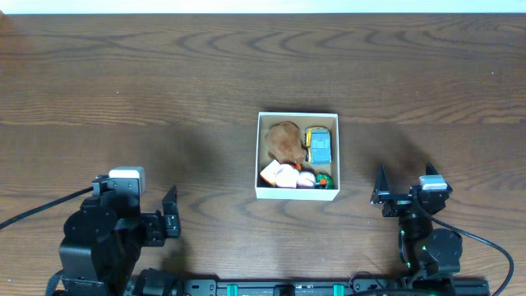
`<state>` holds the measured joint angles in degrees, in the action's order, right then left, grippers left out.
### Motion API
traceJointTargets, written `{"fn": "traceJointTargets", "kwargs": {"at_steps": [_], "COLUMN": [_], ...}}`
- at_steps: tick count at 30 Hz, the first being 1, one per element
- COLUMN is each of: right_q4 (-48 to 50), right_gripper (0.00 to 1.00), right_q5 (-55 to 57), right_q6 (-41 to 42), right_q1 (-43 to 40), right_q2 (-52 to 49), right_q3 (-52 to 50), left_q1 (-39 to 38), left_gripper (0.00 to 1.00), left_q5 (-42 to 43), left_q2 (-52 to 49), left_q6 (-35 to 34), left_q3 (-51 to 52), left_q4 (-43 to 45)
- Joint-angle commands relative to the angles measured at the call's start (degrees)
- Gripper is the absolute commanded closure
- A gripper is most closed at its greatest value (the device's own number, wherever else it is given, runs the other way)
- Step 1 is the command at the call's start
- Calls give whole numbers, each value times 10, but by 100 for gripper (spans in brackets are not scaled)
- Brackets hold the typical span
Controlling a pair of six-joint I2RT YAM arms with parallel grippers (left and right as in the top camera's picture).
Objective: Pack container
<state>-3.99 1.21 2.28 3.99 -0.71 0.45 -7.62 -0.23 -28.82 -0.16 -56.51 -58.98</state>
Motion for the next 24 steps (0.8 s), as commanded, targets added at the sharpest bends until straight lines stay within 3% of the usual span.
{"fn": "traceJointTargets", "kwargs": {"at_steps": [1,18,24], "right_q4": [-2,-2,-2], "right_gripper": [1,1,1], "right_q5": [-4,-4,-4], "right_q6": [-7,-7,-7], "right_q1": [-6,-6,-6], "right_q2": [4,4,4], "right_q3": [-1,-1,-1], "left_q1": [-2,7,34], "left_gripper": [2,2,2], "left_q5": [-2,-5,-5], "left_q2": [0,9,78], "left_q6": [-3,6,5], "left_q3": [1,5,77], "left_q4": [-1,-14,13]}}
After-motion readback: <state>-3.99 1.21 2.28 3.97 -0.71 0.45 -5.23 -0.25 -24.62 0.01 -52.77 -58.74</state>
